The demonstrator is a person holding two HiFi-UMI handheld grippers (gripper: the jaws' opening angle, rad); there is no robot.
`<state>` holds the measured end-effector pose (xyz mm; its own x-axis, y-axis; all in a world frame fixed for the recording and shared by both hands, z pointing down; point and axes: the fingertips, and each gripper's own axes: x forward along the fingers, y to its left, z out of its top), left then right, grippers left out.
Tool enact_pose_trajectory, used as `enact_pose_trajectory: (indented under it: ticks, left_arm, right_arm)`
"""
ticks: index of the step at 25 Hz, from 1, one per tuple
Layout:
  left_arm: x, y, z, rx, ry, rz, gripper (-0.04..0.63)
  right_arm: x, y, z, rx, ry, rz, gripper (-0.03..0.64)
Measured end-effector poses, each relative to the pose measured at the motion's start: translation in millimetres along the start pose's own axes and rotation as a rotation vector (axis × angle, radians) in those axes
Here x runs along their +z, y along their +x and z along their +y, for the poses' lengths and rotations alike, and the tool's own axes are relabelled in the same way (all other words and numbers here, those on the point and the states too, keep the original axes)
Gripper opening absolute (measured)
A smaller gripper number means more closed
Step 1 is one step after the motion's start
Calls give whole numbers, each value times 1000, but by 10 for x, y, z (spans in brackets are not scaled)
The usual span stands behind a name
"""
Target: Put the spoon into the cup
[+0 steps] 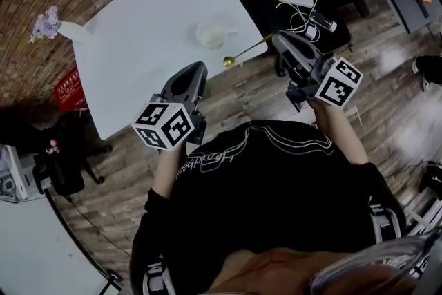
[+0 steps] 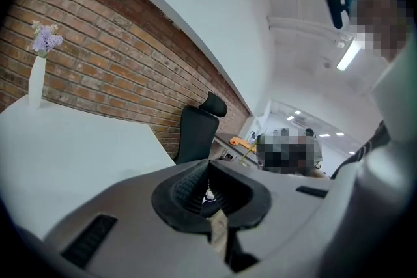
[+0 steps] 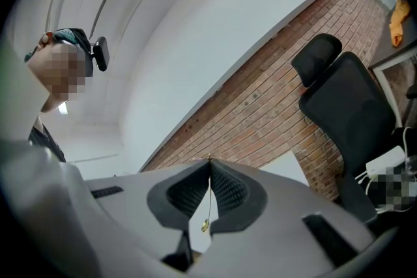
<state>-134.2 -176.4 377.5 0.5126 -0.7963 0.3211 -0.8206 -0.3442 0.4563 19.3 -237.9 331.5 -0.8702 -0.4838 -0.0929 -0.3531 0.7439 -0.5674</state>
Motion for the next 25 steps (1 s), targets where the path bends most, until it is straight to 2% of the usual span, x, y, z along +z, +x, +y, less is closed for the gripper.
enact_pose_trajectory:
  ticks: [5,16,25]
  left_arm:
    - [41,-37,233,14,-16,-2,5]
    - [46,-36,551,35,-72,-32,5]
    - [161,183,924,71,-113,-19,5]
  right_arm:
    - [-54,275,-82,-18,8,-4,0]
    - [-143,685,-233,-22,-15,63,0]
    - [-220,1110,-611,-32,-7,121,0]
